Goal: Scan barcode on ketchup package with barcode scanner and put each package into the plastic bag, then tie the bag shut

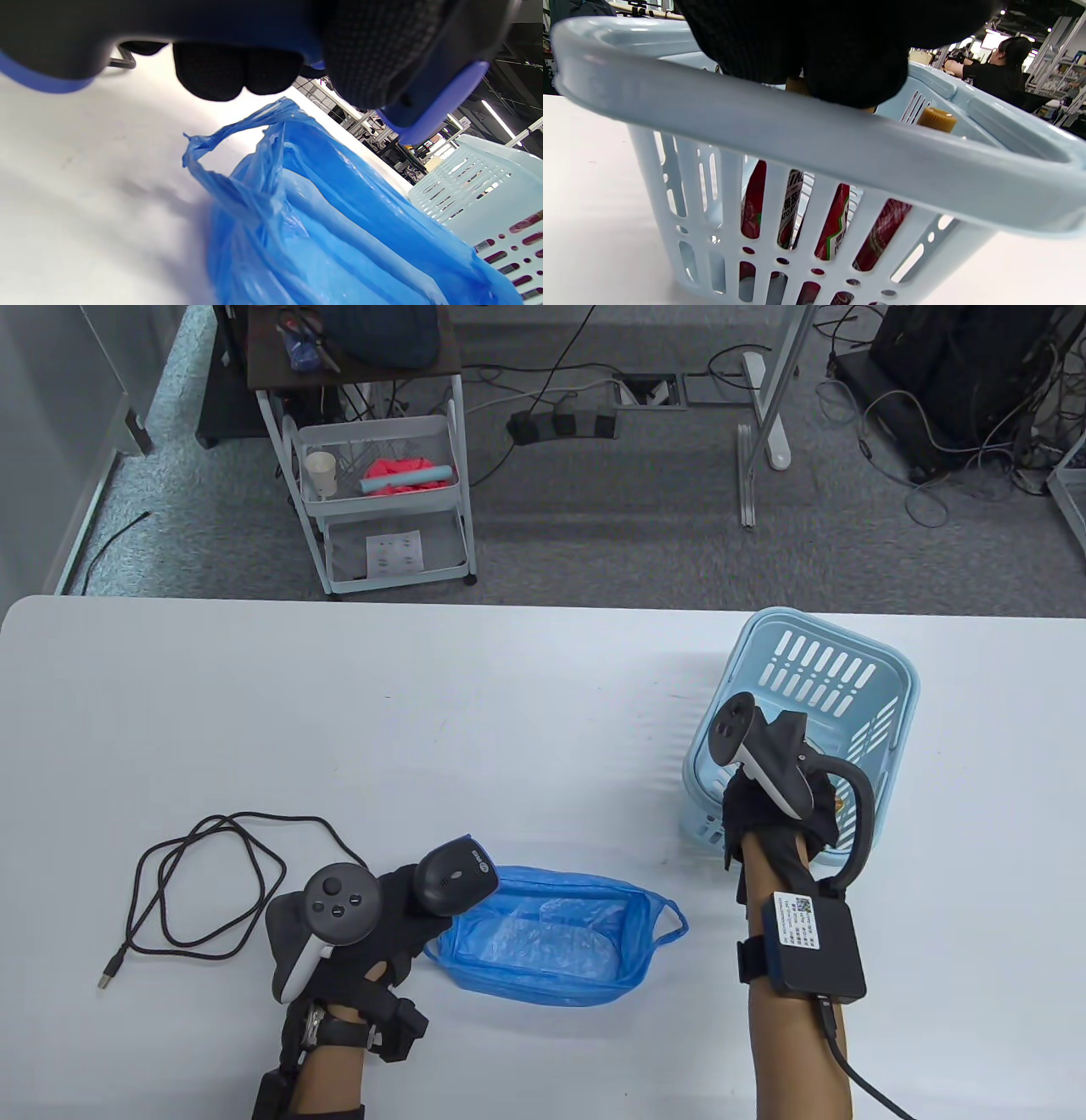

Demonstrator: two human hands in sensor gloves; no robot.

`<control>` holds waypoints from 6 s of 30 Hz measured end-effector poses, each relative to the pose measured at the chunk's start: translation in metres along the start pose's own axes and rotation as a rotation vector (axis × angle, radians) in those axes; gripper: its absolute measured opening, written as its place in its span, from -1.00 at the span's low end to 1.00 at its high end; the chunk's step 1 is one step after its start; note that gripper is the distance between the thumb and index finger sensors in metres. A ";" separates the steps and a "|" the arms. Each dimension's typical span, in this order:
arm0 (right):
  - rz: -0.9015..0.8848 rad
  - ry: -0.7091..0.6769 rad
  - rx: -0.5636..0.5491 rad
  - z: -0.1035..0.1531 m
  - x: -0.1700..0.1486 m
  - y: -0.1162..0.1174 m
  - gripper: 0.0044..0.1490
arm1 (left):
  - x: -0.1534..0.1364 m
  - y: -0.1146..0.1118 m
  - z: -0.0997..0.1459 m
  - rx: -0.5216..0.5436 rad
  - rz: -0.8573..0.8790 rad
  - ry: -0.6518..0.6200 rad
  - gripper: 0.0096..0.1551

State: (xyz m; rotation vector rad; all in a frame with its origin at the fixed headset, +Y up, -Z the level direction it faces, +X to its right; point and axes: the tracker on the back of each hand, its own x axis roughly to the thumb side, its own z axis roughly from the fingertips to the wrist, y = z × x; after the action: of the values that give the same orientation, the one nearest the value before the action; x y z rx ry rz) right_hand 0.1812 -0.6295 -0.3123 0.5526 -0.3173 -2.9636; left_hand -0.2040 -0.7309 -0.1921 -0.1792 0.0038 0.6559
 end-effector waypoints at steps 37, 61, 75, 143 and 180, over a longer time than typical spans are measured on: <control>-0.034 -0.014 -0.107 -0.009 0.000 0.000 -0.49 | -0.001 0.000 -0.001 0.001 -0.008 0.007 -0.42; -0.115 -0.127 -0.342 0.050 -0.027 -0.084 -0.50 | -0.002 0.000 -0.001 0.011 -0.014 0.009 -0.43; -0.201 -0.328 -0.426 0.108 -0.031 -0.121 -0.50 | -0.002 0.000 -0.001 0.017 -0.026 0.004 -0.44; -0.041 -0.780 -0.246 0.176 0.071 -0.004 -0.50 | 0.007 0.002 0.005 -0.041 0.067 -0.130 -0.46; 0.038 -0.768 -0.284 0.141 0.068 0.037 -0.50 | 0.007 0.003 0.005 -0.039 0.067 -0.111 -0.46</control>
State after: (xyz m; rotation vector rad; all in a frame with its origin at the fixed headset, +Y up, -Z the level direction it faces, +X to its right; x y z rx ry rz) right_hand 0.0690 -0.6500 -0.1989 -0.6292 0.0454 -2.9657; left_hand -0.1999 -0.7237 -0.1884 -0.1811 -0.1098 0.7322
